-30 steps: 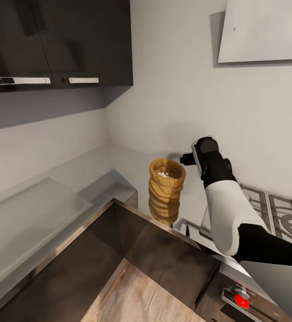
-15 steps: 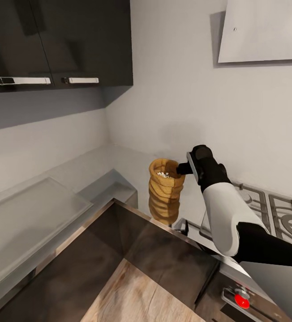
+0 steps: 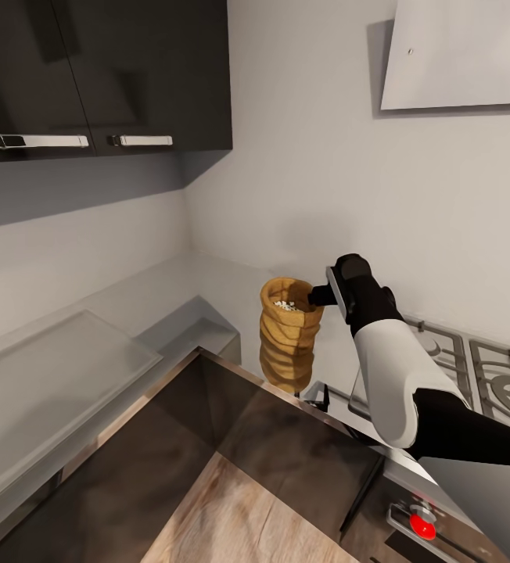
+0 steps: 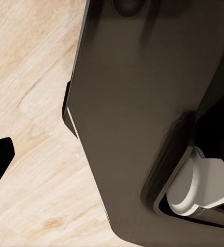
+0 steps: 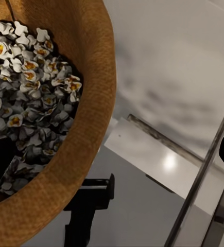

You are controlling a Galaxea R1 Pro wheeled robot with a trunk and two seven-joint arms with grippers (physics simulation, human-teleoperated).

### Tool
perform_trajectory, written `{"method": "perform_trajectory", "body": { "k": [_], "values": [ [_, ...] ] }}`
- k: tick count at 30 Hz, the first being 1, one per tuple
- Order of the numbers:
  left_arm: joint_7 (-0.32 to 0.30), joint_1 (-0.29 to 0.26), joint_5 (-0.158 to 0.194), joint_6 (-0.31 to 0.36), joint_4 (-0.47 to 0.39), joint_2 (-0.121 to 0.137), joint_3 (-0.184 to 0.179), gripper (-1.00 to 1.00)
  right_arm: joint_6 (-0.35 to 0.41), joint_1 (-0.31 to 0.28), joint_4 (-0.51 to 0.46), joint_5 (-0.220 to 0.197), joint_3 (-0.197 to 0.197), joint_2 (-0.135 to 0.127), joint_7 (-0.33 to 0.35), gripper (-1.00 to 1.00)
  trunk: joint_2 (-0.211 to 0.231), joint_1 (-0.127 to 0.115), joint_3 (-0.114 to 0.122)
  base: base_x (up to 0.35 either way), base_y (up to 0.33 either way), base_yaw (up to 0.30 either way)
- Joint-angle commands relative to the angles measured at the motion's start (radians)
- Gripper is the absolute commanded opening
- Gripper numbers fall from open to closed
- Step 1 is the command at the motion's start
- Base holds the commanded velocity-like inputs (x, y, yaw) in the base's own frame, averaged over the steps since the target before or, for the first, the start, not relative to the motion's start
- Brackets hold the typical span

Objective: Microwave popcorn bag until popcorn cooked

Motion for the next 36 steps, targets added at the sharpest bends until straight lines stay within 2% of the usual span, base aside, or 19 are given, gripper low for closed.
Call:
{"method": "perform_trajectory", "body": {
  "k": [1,7,12,15,18,26,28,36],
  "values": [
    [0.001,0.0,0.005,-0.002,-0.001,0.0,-0.001,1.0,0.002,-0.001,-0.001,0.008,-0.005,0.001,0.005,1.0,-0.001,0.0,-0.001,0.0,0.0,0.0],
    [0.001,0.0,0.005,-0.002,-0.001,0.0,-0.001,1.0,0.002,-0.003,0.011,0.008,-0.007,0.001,0.005,1.0,-0.001,0.0,-0.001,0.0,0.0,0.0],
    [0.001,0.0,0.005,-0.002,-0.001,0.0,-0.001,1.0,-0.064,-0.003,0.012,0.007,-0.008,0.001,0.004,1.0,-0.001,0.0,-0.001,0.0,0.0,0.0],
    [0.001,0.0,0.005,-0.002,-0.001,0.0,-0.001,1.0,-0.157,-0.004,0.013,0.006,-0.008,0.001,0.003,1.0,-0.001,0.0,-0.001,0.0,0.0,0.0],
    [0.001,0.0,0.005,-0.002,-0.001,0.0,-0.001,1.0,-0.2,-0.001,0.013,0.005,-0.008,0.001,-0.009,1.0,-0.001,0.0,-0.001,0.0,0.0,0.0],
    [0.001,0.0,0.005,-0.002,-0.001,0.0,-0.001,1.0,-0.214,0.026,0.021,0.004,-0.013,0.001,-0.022,1.0,-0.001,0.0,-0.001,0.0,0.0,0.0],
    [0.001,0.0,0.005,-0.002,-0.001,0.0,-0.001,1.0,-0.215,0.03,0.033,0.003,-0.036,0.001,-0.022,1.0,-0.001,0.0,-0.001,0.0,0.0,0.0],
    [0.001,0.0,0.005,-0.002,-0.001,0.0,-0.001,1.0,-0.221,0.032,0.076,0.005,-0.078,0.001,-0.022,1.0,-0.001,0.0,-0.001,0.0,0.0,0.0]
  ]
}}
